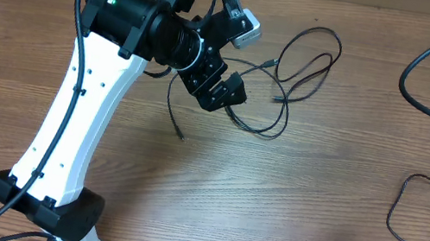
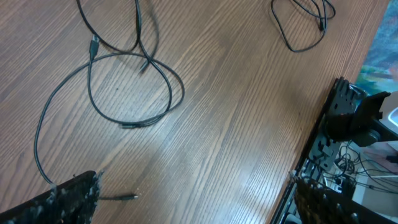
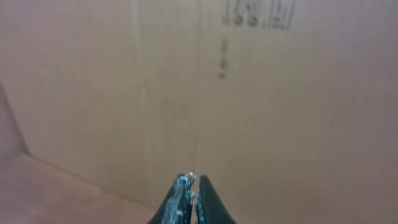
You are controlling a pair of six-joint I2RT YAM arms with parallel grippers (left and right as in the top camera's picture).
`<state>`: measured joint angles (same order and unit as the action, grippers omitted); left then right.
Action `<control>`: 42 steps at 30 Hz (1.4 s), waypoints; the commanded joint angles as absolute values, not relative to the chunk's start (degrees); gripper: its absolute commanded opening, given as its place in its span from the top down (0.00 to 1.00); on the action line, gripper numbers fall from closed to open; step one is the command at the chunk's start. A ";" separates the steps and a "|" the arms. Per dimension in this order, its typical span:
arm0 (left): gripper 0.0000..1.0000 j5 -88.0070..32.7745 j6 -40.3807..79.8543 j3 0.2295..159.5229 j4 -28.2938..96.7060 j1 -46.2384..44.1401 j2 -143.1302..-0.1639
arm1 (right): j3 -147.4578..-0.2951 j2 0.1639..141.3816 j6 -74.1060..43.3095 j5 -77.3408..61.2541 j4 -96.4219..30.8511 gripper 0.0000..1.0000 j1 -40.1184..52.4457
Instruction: Untangle cables
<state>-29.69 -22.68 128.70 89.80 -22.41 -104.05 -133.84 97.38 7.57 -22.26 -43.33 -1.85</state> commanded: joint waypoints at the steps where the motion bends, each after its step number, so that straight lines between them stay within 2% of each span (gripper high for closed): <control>1: 0.00 -29.78 -22.70 128.73 89.73 -22.52 -103.81 | -135.02 96.62 9.47 -18.44 -47.57 0.92 -1.98; 2: 0.00 -29.78 -22.70 128.73 89.73 -22.52 -103.81 | -135.02 97.27 9.47 -18.41 -50.94 0.70 -1.98; 3: 0.00 -29.80 -22.68 128.73 89.73 -22.52 -103.81 | -135.02 97.78 9.47 -18.31 -52.77 0.59 -1.98; 4: 0.00 -29.78 -22.68 128.73 89.73 -22.52 -103.81 | -135.02 98.30 9.45 -17.91 -54.72 0.55 -1.98; 8: 0.00 -29.78 -22.70 128.73 89.73 -22.52 -103.81 | -134.96 102.91 9.30 -17.34 -64.16 0.26 -1.98; 11: 0.00 -29.78 -22.70 128.73 89.73 -22.52 -103.81 | -134.96 106.89 9.23 -17.37 -68.79 0.19 -1.98; 13: 0.00 -29.78 -22.70 128.73 89.73 -22.52 -103.81 | -134.96 109.78 8.73 -17.37 -71.00 0.10 -1.98; 18: 0.00 -29.78 -22.68 128.73 89.73 -22.52 -103.81 | -134.96 118.63 3.49 -17.41 -75.24 0.00 -1.98; 25: 0.00 -29.78 -22.70 128.73 89.73 -22.52 -103.81 | -134.96 127.44 -0.73 -17.63 -78.67 0.00 -1.98; 31: 0.00 -29.78 -22.70 128.73 89.73 -22.52 -103.81 | -132.40 129.05 -1.54 -22.48 -79.37 0.00 -1.91; 33: 0.00 -29.78 -22.68 128.73 89.73 -22.52 -103.81 | -131.17 129.16 -2.94 -23.62 -77.69 0.00 -1.80; 39: 0.00 -29.76 -22.70 128.73 89.73 -22.52 -103.81 | -124.97 129.16 -19.20 -20.93 -71.20 0.00 0.58; 42: 0.00 -29.36 -22.70 128.73 89.73 -22.52 -103.81 | -121.32 129.25 -21.26 -16.56 -68.07 0.00 3.99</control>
<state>-29.69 -22.70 128.70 89.80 -22.41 -104.05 -124.03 128.99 -16.10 -20.29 -69.76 0.34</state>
